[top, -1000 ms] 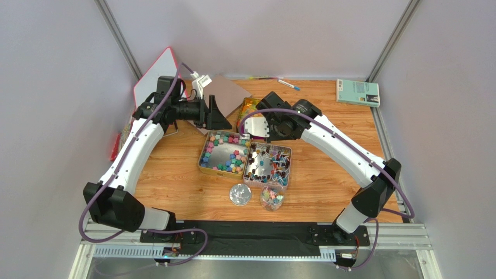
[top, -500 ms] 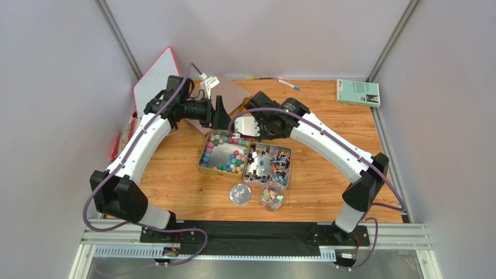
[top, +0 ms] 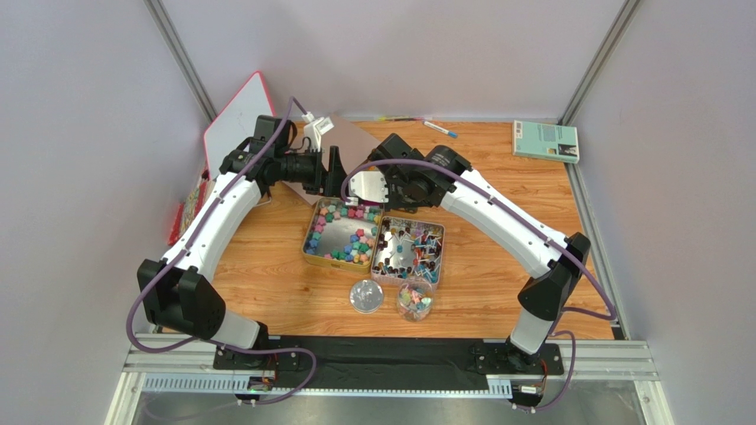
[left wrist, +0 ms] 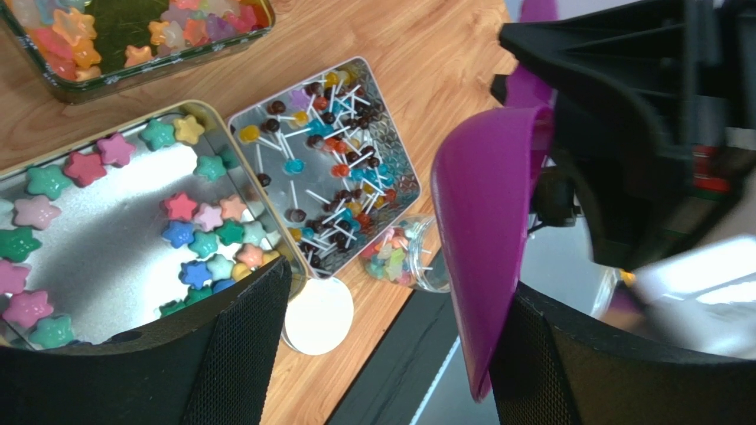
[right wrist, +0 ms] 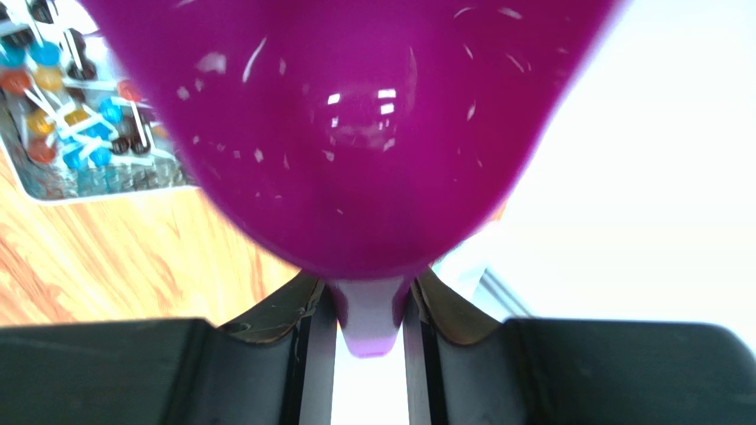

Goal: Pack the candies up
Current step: Adjust the spatula, then scoop the fake candies from the storage box.

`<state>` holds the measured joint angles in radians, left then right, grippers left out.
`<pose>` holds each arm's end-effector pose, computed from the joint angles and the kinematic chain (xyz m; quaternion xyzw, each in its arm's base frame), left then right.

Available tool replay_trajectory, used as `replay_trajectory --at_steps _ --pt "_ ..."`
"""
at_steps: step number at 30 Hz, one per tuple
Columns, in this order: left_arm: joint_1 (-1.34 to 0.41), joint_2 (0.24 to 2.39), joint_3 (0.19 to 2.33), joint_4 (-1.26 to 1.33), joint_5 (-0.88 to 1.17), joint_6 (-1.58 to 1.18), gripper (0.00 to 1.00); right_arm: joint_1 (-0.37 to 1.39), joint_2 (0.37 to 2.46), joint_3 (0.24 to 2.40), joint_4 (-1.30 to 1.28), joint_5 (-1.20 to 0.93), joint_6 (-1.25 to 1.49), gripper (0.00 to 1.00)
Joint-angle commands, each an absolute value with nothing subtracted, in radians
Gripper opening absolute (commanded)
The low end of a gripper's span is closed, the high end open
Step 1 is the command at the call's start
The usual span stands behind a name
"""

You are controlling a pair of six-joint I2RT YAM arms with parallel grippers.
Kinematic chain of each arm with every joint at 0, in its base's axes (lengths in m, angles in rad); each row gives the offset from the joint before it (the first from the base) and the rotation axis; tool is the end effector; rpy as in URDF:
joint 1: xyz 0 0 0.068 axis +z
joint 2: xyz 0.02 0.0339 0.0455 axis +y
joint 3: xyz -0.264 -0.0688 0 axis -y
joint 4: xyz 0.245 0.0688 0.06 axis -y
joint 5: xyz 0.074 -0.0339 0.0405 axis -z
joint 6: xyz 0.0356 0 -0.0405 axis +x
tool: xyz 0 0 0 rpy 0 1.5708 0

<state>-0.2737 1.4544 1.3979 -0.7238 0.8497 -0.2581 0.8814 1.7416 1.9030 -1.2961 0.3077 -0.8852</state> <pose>0.2880 -0.1086 0.3532 0.1653 0.8396 -0.4592 0.2385 0.2263 0.2575 0.3744 -0.7246 0.6379 -0.1500 0.2135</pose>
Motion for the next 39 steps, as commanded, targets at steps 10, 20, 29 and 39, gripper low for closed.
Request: replay_trajectory --at_steps 10,20,29,39 --pt "-0.278 1.497 1.422 -0.732 0.767 -0.225 0.81 0.882 1.496 2.029 -1.268 -0.106 -0.816 0.00" --pt "-0.278 1.431 1.598 -0.830 0.516 -0.031 0.85 0.796 1.578 1.981 -1.223 0.065 -0.865 0.00" --pt "-0.278 1.217 1.455 -0.834 0.273 0.112 0.88 0.574 2.000 2.252 -1.440 0.175 -0.862 0.00" --pt "-0.256 1.207 1.333 -0.845 0.253 0.130 0.88 0.517 2.210 2.385 -1.364 0.299 -1.009 0.00"
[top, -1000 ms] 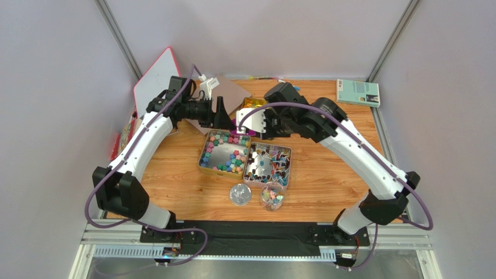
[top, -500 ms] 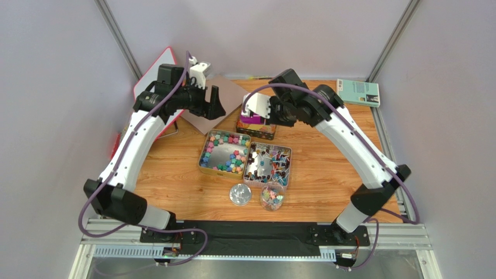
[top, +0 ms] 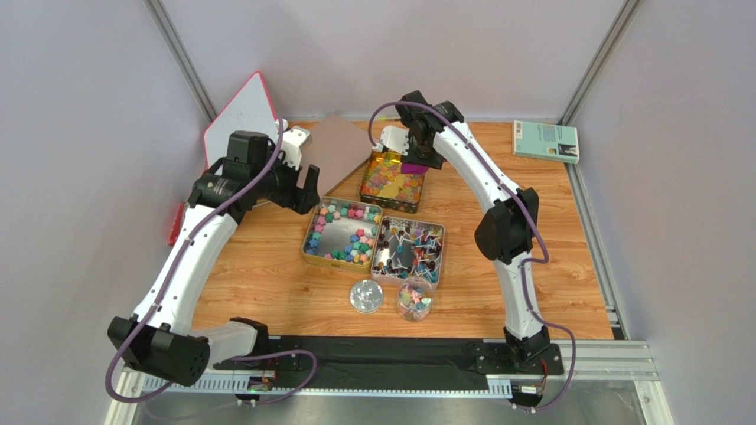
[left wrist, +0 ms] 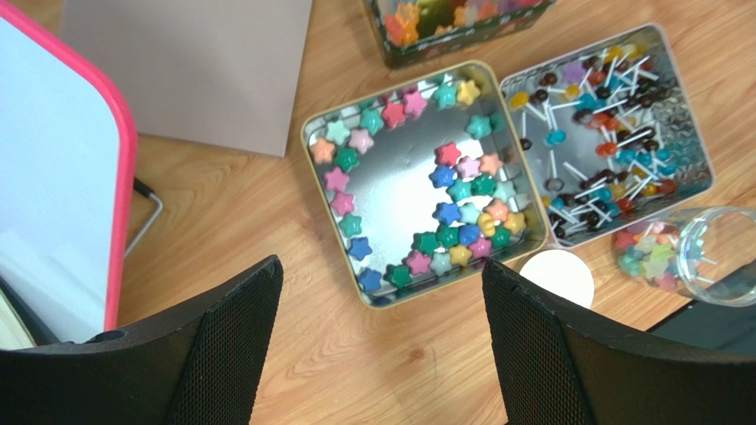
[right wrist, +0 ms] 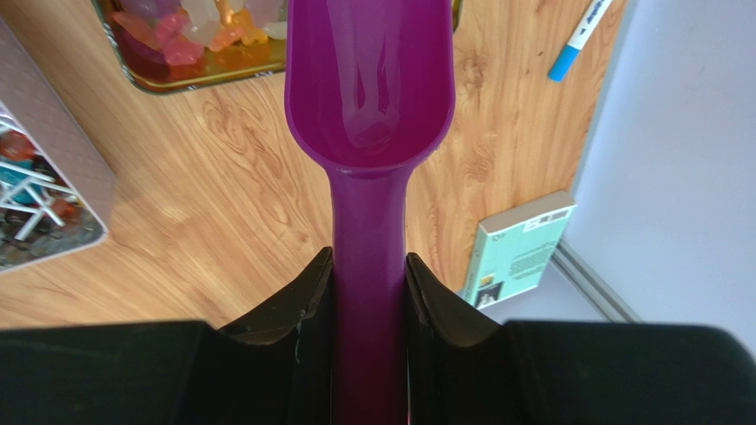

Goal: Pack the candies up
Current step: Scoop the fake candies from the storage box.

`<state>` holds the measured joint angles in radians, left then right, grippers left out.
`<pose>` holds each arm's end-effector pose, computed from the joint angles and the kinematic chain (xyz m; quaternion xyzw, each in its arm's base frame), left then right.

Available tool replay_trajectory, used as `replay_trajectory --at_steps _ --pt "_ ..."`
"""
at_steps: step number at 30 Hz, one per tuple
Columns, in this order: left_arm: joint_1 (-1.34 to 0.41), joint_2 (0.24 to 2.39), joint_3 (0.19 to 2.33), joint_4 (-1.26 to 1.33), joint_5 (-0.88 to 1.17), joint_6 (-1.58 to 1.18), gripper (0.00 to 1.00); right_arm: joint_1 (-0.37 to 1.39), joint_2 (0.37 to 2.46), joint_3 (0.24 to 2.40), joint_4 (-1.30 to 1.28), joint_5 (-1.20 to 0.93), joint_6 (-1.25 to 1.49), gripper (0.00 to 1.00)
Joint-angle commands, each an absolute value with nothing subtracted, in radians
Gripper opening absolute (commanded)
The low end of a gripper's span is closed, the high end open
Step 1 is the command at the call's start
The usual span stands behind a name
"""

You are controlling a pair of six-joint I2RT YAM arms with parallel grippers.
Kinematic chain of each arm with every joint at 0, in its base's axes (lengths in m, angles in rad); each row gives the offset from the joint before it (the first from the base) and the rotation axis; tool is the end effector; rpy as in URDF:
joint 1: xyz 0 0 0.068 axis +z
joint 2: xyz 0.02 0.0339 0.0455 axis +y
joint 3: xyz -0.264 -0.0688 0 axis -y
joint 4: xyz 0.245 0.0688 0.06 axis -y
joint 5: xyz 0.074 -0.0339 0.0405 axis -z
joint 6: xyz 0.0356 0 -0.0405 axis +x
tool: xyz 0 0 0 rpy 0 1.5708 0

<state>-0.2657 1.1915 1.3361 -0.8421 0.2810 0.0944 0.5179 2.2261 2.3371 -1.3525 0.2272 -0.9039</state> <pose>0.2280 -0.0723 0.3839 0.2189 0.8721 -0.1623 0.4063 0.3975 0.2172 0.3067 -0.6255 0.7548 -0.1410 0.1384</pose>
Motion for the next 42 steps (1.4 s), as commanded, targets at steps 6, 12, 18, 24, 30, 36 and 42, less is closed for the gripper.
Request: replay_trajectory --at_steps 6,12,18,24,30,36,42 --pt "-0.247 1.252 1.333 -0.841 0.241 0.130 0.88 0.491 2.278 2.384 -1.290 0.327 -1.161 0.00" --pt "-0.236 1.267 1.324 -0.850 0.239 0.129 0.88 0.482 2.388 2.451 -1.198 0.368 -1.252 0.00" --pt "-0.221 1.269 1.298 -0.853 0.244 0.123 0.88 0.482 2.479 2.517 -1.124 0.390 -1.302 0.00" --pt "-0.203 1.284 1.285 -0.844 0.216 0.118 0.88 0.480 2.456 2.416 -1.046 0.354 -1.457 0.00" --pt "-0.170 1.281 1.261 -0.822 0.224 0.084 0.88 0.482 2.442 2.367 -1.002 0.354 -1.670 0.00" --pt "-0.112 1.267 1.247 -0.805 0.225 0.063 0.88 0.483 2.407 2.275 -0.927 0.359 -1.830 0.00" --pt "-0.051 1.253 1.233 -0.792 0.236 0.029 0.88 0.497 2.414 2.279 -0.896 0.359 -1.933 0.00"
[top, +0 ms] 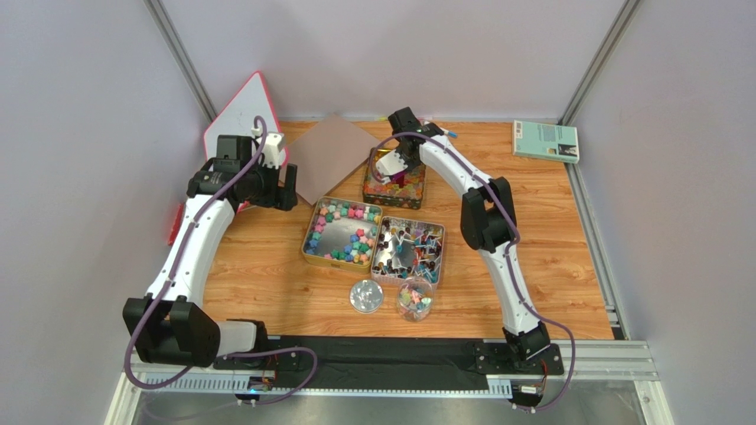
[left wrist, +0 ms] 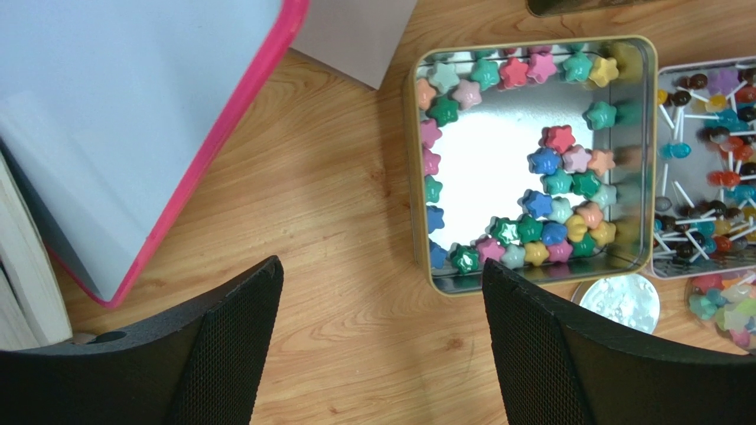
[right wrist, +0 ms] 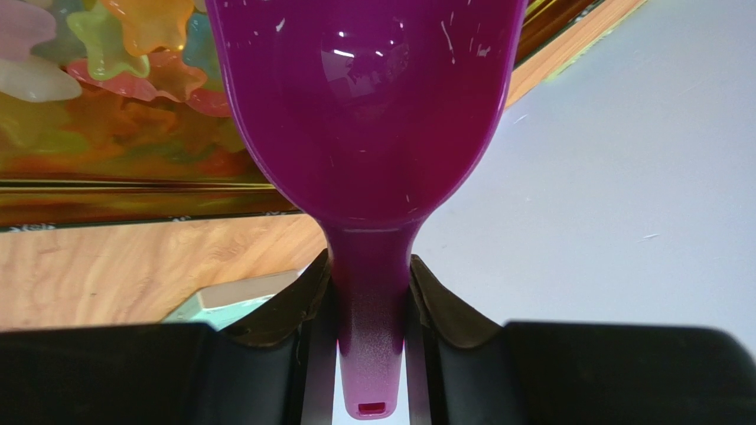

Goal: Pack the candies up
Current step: Scoop the fake candies from the storage box.

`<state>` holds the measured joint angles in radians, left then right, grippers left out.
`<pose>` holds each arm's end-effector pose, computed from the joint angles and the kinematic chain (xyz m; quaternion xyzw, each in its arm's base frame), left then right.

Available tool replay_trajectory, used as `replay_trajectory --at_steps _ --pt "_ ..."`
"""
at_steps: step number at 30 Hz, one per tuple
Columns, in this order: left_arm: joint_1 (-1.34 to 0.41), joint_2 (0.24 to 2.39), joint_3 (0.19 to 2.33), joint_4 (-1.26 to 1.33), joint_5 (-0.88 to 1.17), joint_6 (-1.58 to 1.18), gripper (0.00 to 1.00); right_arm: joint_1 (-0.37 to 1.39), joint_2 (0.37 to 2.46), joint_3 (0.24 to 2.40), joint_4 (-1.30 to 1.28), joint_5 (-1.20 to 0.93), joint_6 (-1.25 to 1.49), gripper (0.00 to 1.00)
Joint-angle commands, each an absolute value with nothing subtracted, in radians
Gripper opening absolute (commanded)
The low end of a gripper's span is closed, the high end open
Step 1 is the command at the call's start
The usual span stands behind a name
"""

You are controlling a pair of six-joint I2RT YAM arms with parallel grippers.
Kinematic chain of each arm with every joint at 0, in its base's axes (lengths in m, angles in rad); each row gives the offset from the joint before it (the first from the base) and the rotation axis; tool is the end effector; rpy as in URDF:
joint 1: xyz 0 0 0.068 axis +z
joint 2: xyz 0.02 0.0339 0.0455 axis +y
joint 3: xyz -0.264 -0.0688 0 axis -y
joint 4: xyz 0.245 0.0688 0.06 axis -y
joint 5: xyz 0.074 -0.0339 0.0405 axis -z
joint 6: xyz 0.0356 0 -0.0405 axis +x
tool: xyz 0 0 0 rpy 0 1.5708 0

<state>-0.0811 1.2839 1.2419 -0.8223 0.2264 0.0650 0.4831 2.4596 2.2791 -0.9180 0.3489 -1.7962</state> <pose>0.2616 -0.0293 0.3337 0.1070 0.9269 -0.1087 0.3429 0.4711 0.2334 0.1993 -0.8529 0.4370 -0.2743 0.0795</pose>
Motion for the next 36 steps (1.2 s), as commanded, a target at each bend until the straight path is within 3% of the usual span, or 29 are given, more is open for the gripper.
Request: replay_trajectory --at_steps 1,21,27,36 --pt "-0.045 1.247 1.230 -0.790 0.238 0.025 0.88 0.499 2.418 2.278 -0.894 0.367 -1.940 0.00" --pt "-0.006 1.095 1.161 -0.804 0.296 0.005 0.88 0.601 2.451 2.236 -0.907 0.454 -1.878 0.00" --pt "0.029 1.051 1.134 -0.818 0.308 0.005 0.88 0.598 2.508 2.332 -1.001 0.373 -1.810 0.00" --pt "0.061 1.043 1.097 -0.819 0.310 0.005 0.88 0.558 2.433 2.210 -1.049 0.123 -1.856 0.00"
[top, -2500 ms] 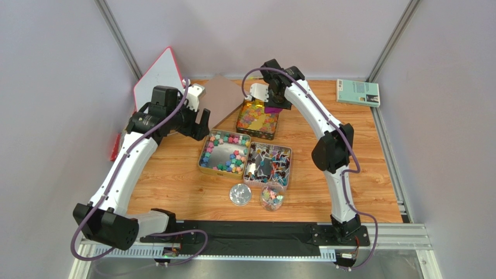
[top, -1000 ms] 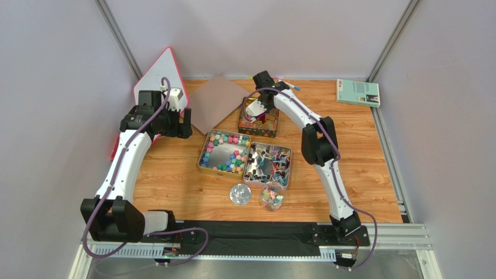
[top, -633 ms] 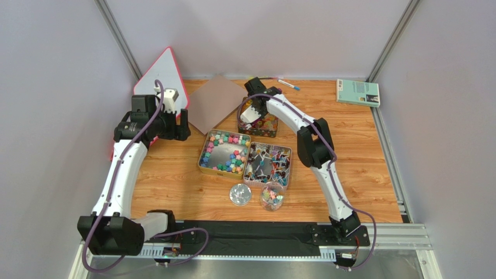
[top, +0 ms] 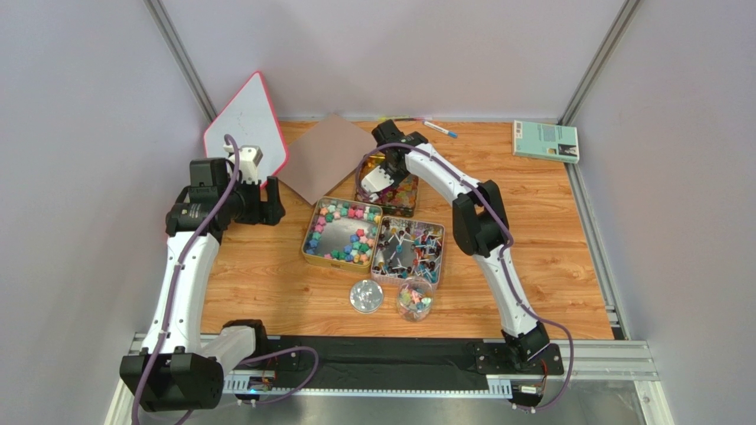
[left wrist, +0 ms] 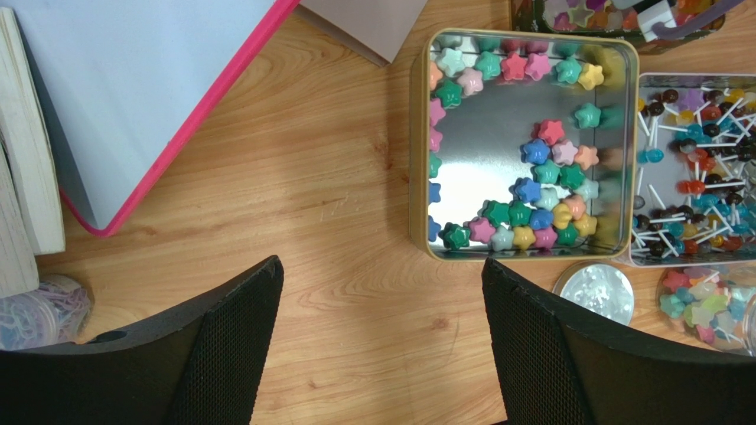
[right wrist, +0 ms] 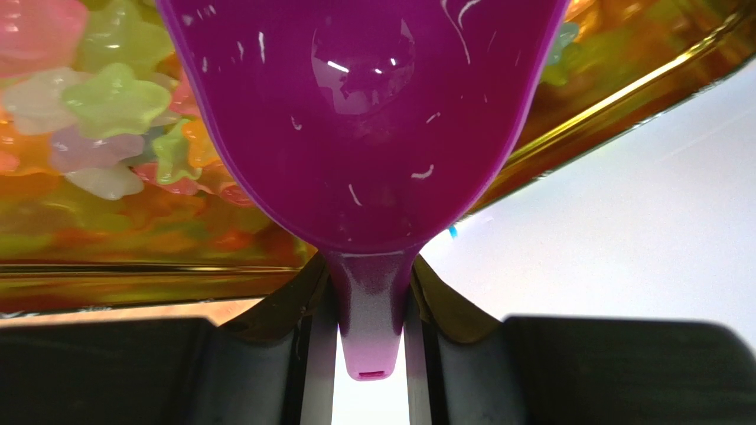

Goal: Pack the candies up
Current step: Scoop the fake candies from the storage box.

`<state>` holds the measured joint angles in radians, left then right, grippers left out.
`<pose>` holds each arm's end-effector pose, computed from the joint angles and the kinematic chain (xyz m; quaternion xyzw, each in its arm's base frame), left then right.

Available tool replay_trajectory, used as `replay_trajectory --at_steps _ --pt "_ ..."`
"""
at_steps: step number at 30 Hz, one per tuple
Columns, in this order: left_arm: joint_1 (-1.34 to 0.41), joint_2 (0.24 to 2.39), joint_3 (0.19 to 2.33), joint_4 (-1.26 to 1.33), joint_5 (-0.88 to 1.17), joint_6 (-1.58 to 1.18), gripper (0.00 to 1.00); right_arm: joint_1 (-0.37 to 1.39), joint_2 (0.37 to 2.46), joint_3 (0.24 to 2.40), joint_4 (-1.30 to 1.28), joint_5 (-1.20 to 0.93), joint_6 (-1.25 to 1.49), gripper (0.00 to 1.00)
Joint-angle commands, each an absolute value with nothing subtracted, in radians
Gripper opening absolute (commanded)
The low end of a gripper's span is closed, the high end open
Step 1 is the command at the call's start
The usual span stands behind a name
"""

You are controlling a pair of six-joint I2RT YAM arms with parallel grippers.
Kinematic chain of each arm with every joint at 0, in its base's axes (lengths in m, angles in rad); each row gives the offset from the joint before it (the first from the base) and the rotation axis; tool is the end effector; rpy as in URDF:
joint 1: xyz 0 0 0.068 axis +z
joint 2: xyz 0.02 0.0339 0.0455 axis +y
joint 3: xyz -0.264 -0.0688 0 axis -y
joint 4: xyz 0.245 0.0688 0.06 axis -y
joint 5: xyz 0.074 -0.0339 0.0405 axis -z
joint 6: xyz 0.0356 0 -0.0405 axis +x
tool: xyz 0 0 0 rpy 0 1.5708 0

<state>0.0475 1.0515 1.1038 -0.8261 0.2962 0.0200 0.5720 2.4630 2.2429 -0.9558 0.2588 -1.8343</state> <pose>0.2081 -0.0005 0.3399 0.0447 0.9123 -0.1230 0.3882 0.4417 0.2735 0.1842 -0.8983 0.3731 -0.2169 0.0824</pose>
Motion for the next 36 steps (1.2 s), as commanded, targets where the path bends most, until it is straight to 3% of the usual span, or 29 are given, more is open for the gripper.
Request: replay_trajectory --at_steps 1,9,16,21,25,29,36 --pt "0.064 1.046 1.097 -0.819 0.310 0.005 0.88 0.555 2.439 2.214 -1.051 0.111 -1.852 0.00" --pt "0.064 1.101 1.120 -0.819 0.298 0.015 0.87 0.517 2.479 2.275 -1.061 0.005 -1.864 0.00" --pt "0.064 1.158 1.163 -0.828 0.267 0.054 0.87 0.477 2.531 2.434 -1.268 -0.198 -1.927 0.00" --pt "0.064 1.209 1.219 -0.848 0.247 0.084 0.87 0.453 2.542 2.427 -1.308 -0.294 -1.885 0.00" --pt "0.063 1.249 1.259 -0.857 0.245 0.100 0.87 0.440 2.540 2.422 -1.273 -0.334 -1.813 0.00" --pt "0.063 1.287 1.290 -0.857 0.261 0.095 0.87 0.431 2.540 2.393 -1.077 -0.299 -1.645 0.00" --pt "0.064 1.318 1.307 -0.853 0.256 0.104 0.86 0.382 2.514 2.389 -1.051 -0.420 -1.559 0.00"
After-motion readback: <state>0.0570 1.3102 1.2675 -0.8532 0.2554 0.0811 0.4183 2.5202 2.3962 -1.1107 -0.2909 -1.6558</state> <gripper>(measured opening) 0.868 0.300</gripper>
